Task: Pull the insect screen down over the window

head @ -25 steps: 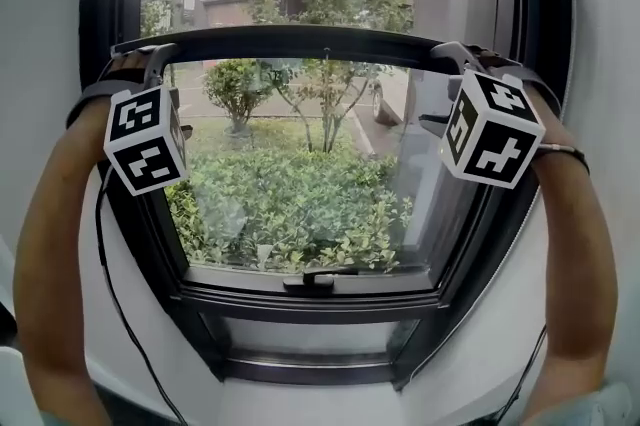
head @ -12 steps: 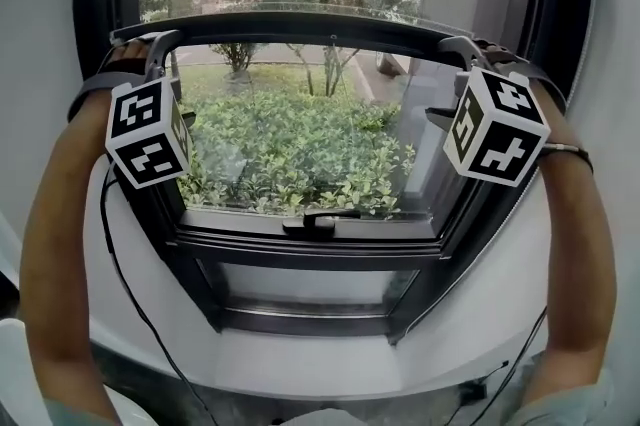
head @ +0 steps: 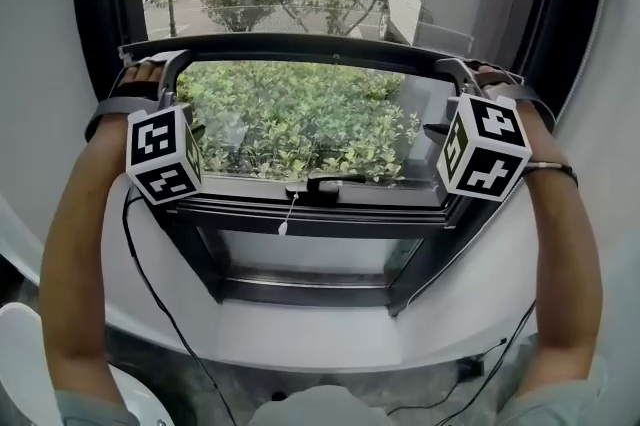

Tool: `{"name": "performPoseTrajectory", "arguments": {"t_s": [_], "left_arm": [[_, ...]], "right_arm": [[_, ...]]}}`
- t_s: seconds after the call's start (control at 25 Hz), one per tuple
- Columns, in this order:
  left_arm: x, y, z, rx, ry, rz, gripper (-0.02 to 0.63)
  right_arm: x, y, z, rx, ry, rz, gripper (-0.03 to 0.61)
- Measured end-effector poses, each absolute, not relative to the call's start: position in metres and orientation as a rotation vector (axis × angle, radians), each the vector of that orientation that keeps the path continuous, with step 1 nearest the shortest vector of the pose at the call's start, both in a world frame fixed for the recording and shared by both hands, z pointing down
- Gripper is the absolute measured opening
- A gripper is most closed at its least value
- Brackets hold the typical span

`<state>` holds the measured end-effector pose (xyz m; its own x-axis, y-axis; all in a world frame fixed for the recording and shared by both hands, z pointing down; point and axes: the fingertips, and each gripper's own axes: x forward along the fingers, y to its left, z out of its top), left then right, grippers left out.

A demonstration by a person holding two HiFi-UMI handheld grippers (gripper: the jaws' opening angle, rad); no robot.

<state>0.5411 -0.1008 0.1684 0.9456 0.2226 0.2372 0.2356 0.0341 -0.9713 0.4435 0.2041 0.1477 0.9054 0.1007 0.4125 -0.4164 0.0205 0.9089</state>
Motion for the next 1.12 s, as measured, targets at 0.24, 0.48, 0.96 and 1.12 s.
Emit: {"name": "performPoseTrajectory", "arguments": {"t_s": [0.24,0.48,0.96,1.12], "left_arm": [[0.542,-0.099,0.199,-1.563,-0.363,0.017,0.499],[0.541,-0.098,0.222,-1.566,-0.368,0.02,0.5],[0.54,-0.097,0.289,-1.566,-0.409,-0.026,0.5],[0.538,-0.097,0.321,-1.565,-0.436,-0.054,0.5]], "right_arm": [[0.442,0.205,0.183,1.502,-0.289,0.439,0.337],[0.442,0.205,0.206,1.522,-0.301,0.439,0.337],[0.441,0.206,0.271,1.521,-0.338,0.463,0.337],[0.442,0.207,0.304,1.52,-0.362,0.489,0.337]]}}
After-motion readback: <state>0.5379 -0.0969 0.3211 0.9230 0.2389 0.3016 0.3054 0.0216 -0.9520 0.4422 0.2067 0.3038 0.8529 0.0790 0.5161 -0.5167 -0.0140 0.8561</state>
